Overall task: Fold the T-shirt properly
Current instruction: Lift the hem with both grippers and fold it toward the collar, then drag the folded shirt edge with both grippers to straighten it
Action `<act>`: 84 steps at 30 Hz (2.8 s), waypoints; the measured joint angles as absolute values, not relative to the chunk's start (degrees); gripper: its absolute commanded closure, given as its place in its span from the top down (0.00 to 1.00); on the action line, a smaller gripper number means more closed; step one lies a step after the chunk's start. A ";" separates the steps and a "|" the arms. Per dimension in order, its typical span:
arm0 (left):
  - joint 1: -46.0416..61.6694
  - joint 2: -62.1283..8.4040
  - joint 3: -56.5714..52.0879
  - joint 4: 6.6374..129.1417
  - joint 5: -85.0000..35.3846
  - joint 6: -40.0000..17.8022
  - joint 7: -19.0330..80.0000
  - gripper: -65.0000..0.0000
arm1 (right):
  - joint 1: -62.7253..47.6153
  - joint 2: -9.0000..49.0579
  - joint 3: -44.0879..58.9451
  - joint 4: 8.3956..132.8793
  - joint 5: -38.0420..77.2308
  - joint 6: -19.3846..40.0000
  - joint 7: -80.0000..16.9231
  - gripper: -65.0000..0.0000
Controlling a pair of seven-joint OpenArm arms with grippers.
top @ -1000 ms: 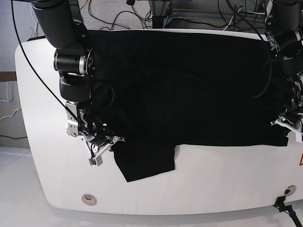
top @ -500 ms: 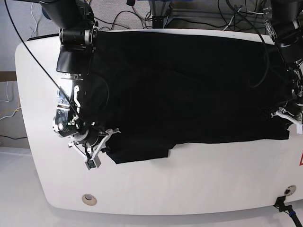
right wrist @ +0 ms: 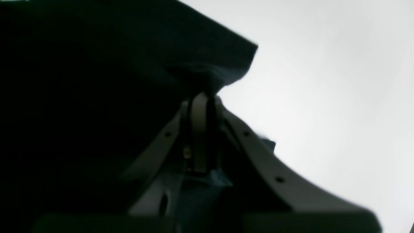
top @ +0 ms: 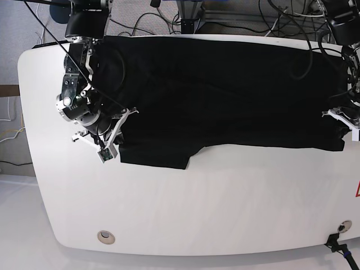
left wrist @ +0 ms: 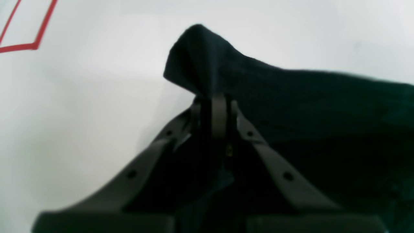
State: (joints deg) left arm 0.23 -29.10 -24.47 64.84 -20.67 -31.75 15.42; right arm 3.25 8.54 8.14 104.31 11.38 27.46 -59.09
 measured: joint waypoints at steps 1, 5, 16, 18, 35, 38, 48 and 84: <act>0.78 -29.30 -24.47 64.93 -20.67 -31.57 15.46 0.00 | 2.39 8.43 8.16 105.32 11.60 27.62 -60.07 0.00; 2.98 -29.43 -24.47 64.99 -20.67 -31.57 15.55 0.00 | -1.30 8.60 8.19 108.29 11.79 27.64 -60.73 0.00; 7.94 -33.41 -24.34 66.57 -20.80 -31.79 17.93 0.00 | -7.07 8.58 8.19 108.64 11.79 27.66 -60.69 0.00; 7.88 -34.35 -24.21 66.59 -20.64 -32.08 20.75 0.00 | -7.33 8.43 7.92 107.96 11.90 27.68 -60.47 0.00; 9.54 -36.56 -29.43 72.84 -21.08 -32.16 30.63 0.33 | -8.45 13.13 7.66 103.79 11.75 27.46 -60.58 0.55; 9.02 -36.42 -30.79 73.97 -20.60 -30.85 30.44 0.33 | -8.14 13.54 7.66 103.81 11.79 27.46 -60.60 0.55; 4.80 -34.11 -30.55 72.29 -20.86 -31.35 30.65 0.40 | -7.18 13.21 7.40 103.81 11.77 27.46 -60.66 0.55; 0.73 -31.94 -26.39 59.81 -27.00 -31.53 27.70 0.00 | -7.22 12.05 7.40 103.74 11.81 27.64 -60.49 0.55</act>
